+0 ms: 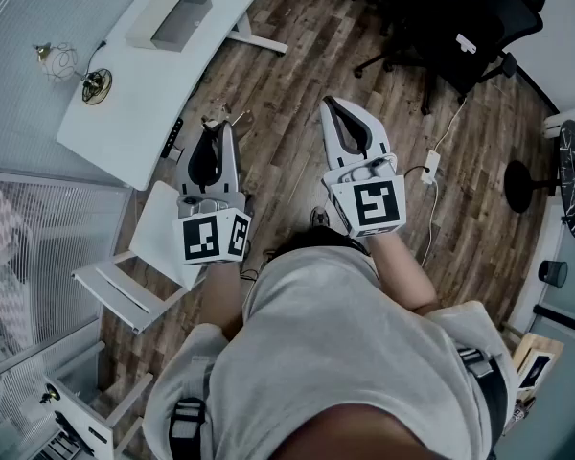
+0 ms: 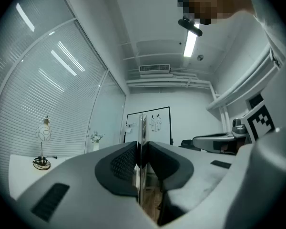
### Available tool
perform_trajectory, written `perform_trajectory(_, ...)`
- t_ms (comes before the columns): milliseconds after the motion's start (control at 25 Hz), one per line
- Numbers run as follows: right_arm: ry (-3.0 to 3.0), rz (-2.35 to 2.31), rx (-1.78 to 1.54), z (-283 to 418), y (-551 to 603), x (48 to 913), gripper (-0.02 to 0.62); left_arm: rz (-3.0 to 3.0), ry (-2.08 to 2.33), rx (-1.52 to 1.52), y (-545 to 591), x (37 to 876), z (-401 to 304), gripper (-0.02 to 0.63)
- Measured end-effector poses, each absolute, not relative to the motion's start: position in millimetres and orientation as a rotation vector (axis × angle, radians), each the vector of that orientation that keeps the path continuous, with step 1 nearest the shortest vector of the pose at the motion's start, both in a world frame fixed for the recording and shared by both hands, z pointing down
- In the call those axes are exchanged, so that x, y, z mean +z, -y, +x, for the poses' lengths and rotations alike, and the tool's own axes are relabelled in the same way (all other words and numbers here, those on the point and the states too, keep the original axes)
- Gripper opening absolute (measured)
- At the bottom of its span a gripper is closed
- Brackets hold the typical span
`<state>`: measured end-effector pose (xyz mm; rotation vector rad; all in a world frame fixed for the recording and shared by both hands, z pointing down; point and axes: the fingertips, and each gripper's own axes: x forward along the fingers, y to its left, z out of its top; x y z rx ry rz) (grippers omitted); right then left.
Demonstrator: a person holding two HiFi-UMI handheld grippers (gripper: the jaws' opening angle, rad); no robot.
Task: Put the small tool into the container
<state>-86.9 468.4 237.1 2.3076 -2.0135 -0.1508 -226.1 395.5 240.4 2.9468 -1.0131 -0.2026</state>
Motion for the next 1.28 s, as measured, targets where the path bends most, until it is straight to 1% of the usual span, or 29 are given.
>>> perform_trajectory(360,2.113,2.237,-0.135,-53,-468,249,0.026,2.926,1.078,-0.185,-403,246,-191,0.089)
perform_trajectory(600,2.190,2.185,-0.056,-25,-466,277,0.026,2.873,1.123,-0.152,-403,262,-169,0.089)
perform_trajectory(760,2.242,2.131,0.013,-29,-446,298,0.026,2.835,1.158,-0.100,-385,276,-174,0.091)
perform_trajectory(1080,2.236,2.070,0.074,-18,-378,314,0.026,2.823,1.126,-0.057,-316,290,-151,0.089)
perform_trajectory(1280,2.226,2.043,0.074,-13,-310,319,0.026,2.825,1.083,-0.074,-249,298,-140,0.089)
